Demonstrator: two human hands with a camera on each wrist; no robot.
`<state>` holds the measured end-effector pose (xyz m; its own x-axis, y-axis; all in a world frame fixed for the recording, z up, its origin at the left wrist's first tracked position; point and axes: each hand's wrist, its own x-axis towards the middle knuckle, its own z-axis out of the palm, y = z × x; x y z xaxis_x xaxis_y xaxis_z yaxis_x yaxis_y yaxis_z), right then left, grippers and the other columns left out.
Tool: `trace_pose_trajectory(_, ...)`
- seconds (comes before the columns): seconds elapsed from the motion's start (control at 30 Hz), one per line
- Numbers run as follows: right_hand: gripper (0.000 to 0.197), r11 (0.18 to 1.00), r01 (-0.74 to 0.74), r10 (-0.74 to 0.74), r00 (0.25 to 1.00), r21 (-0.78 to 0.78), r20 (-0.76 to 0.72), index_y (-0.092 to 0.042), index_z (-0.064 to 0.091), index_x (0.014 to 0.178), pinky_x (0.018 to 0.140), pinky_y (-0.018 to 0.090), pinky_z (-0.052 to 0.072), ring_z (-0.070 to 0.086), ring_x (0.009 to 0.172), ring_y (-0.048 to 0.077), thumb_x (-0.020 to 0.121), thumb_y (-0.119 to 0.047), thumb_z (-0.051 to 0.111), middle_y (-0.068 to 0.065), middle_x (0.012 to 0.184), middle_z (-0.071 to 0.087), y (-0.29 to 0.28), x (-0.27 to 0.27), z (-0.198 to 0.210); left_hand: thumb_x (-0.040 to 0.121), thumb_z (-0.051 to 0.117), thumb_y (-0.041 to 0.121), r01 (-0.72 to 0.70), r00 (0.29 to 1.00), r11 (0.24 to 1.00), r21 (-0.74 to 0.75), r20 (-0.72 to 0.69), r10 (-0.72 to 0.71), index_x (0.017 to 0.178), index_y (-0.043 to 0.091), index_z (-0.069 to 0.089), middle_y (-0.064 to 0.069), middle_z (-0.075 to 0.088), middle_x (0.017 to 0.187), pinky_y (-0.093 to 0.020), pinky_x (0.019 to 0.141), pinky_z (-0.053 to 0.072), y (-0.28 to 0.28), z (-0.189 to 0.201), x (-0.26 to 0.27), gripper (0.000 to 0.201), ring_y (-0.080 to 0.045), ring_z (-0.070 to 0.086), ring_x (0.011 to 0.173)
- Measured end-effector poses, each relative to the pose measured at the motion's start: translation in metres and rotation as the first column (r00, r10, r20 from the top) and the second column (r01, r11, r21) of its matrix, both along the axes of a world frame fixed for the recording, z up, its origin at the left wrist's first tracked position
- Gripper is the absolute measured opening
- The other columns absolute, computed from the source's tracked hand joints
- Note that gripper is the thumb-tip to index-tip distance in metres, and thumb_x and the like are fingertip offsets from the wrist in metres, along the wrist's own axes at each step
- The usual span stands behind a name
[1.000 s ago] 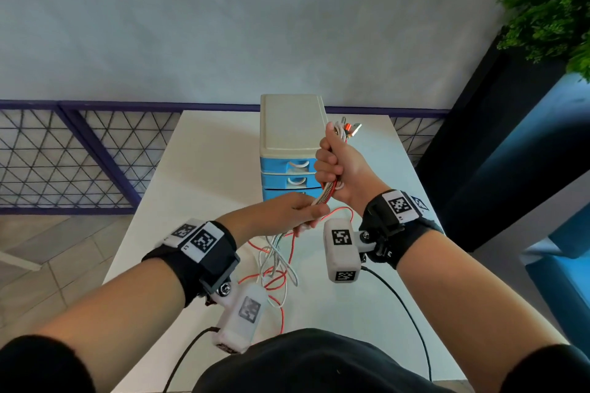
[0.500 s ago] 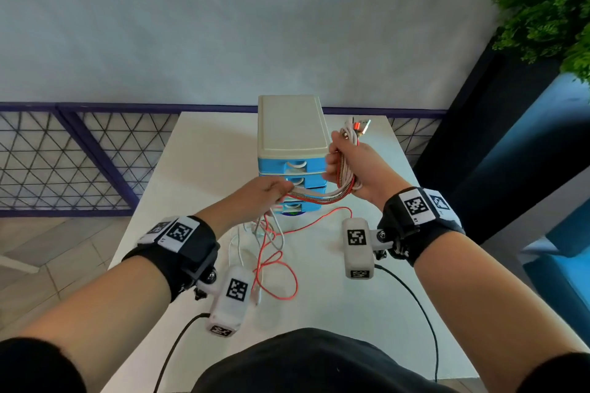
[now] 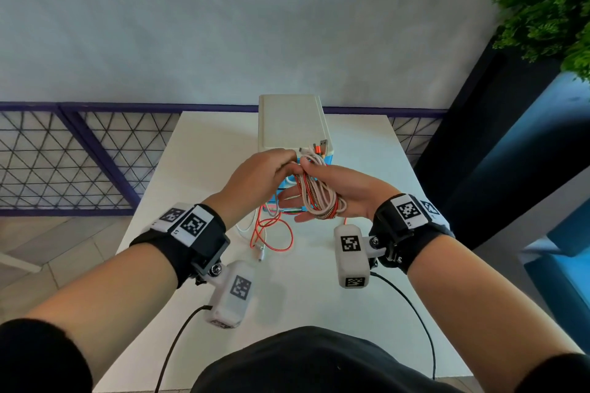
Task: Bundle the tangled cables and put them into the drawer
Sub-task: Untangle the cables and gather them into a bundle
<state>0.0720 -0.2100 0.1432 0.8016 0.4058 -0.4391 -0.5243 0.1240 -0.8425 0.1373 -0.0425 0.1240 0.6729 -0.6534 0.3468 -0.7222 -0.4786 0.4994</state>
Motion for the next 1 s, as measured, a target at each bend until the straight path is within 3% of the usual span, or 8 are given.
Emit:
trace_pose_trajectory(0.17, 0.042, 1.000, 0.022, -0.022, 1.000, -0.002, -0.002, -0.003, 0.051, 0.126, 0.068, 0.029, 0.059, 0.071, 0.077, 0.018, 0.100, -0.035, 0.044, 0.026, 0.117, 0.063, 0.000, -0.001, -0.006, 0.093, 0.051, 0.021, 0.033, 0.993, 0.999, 0.015, -0.113, -0.031, 0.065, 0.036, 0.047, 0.011, 0.051, 0.062, -0.022, 0.057, 0.037, 0.001, 0.008, 0.001, 0.032, -0.005, 0.050, 0.061)
trace_pose_trajectory(0.27, 0.033, 0.997, 0.059, -0.058, 0.998, -0.051, 0.036, 0.004, 0.056, 0.111, 0.054, 0.021, 0.053, 0.061, 0.057, 0.009, 0.100, -0.026, 0.047, 0.014, 0.087, 0.072, -0.001, 0.000, -0.008, 0.088, 0.059, 0.023, -0.026, 0.973, 1.000, 0.016, -0.228, 0.029, 0.078, 0.020, 0.053, 0.001, 0.059, 0.064, -0.023, 0.054, 0.039, 0.001, 0.008, 0.009, 0.013, -0.012, 0.050, 0.056)
trace_pose_trajectory(0.37, 0.022, 0.992, 0.080, -0.073, 0.994, -0.098, 0.078, 0.000, 0.062, 0.100, 0.051, 0.020, 0.050, 0.055, 0.050, 0.007, 0.099, -0.017, 0.049, 0.001, 0.064, 0.060, -0.004, 0.002, -0.009, 0.086, 0.065, 0.033, -0.081, 0.910, 0.996, 0.023, -0.406, 0.083, 0.078, 0.015, 0.057, -0.001, 0.063, 0.060, -0.023, 0.051, 0.042, 0.000, 0.007, 0.014, 0.021, -0.012, 0.054, 0.052)
trace_pose_trajectory(0.43, 0.018, 0.990, 0.081, -0.070, 0.993, -0.118, 0.092, -0.004, 0.064, 0.093, 0.052, 0.022, 0.049, 0.053, 0.049, 0.008, 0.099, -0.015, 0.051, -0.002, 0.059, 0.055, -0.005, 0.003, -0.010, 0.085, 0.062, 0.044, -0.041, 0.776, 0.999, 0.005, -0.629, 0.035, 0.072, 0.014, 0.058, 0.002, 0.058, 0.057, -0.024, 0.061, 0.043, 0.001, 0.010, 0.013, 0.033, -0.010, 0.055, 0.055)
trace_pose_trajectory(0.53, 0.021, 0.986, 0.118, -0.108, 0.990, -0.113, 0.094, -0.008, 0.059, 0.082, 0.056, 0.025, 0.052, 0.054, 0.051, 0.010, 0.099, -0.014, 0.050, -0.001, 0.059, 0.054, -0.006, 0.004, -0.013, 0.085, 0.048, 0.054, 0.009, 0.345, 0.991, -0.136, -0.929, -0.131, 0.075, 0.015, 0.056, 0.005, 0.046, 0.055, -0.030, 0.081, 0.047, 0.006, 0.012, 0.010, 0.042, -0.010, 0.056, 0.060)
trace_pose_trajectory(0.7, 0.020, 0.977, 0.206, -0.199, 0.973, -0.058, 0.120, -0.008, 0.057, 0.082, 0.058, 0.025, 0.055, 0.058, 0.054, 0.008, 0.100, -0.012, 0.049, 0.000, 0.063, 0.057, -0.006, 0.004, -0.014, 0.087, 0.039, 0.051, 0.044, 0.173, 0.970, -0.239, -0.954, -0.243, 0.072, 0.017, 0.055, 0.000, 0.064, 0.072, -0.025, 0.079, 0.055, 0.016, 0.013, 0.006, 0.040, -0.017, 0.065, 0.078)
trace_pose_trajectory(0.83, 0.022, 0.958, 0.286, -0.279, 0.950, -0.031, 0.138, -0.010, 0.055, 0.083, 0.049, 0.020, 0.050, 0.050, 0.046, 0.005, 0.101, -0.013, 0.045, -0.004, 0.055, 0.053, -0.005, 0.008, -0.013, 0.087, 0.041, 0.046, 0.102, 0.122, 0.967, -0.235, -0.961, -0.247, 0.076, 0.012, 0.048, -0.013, 0.073, 0.092, -0.029, 0.087, 0.053, 0.020, 0.012, 0.000, 0.037, -0.026, 0.069, 0.098)
trace_pose_trajectory(1.0, 0.028, 0.914, 0.407, -0.399, 0.901, -0.009, 0.172, -0.007, 0.058, 0.086, 0.048, 0.021, 0.047, 0.045, 0.045, 0.007, 0.100, -0.029, 0.048, -0.004, 0.054, 0.044, -0.008, 0.015, -0.016, 0.100, 0.033, 0.032, 0.149, 0.309, 0.978, -0.149, -0.932, -0.189, 0.077, 0.014, 0.049, 0.000, 0.058, 0.066, -0.029, 0.078, 0.047, 0.016, 0.004, -0.008, 0.034, -0.017, 0.063, 0.070)
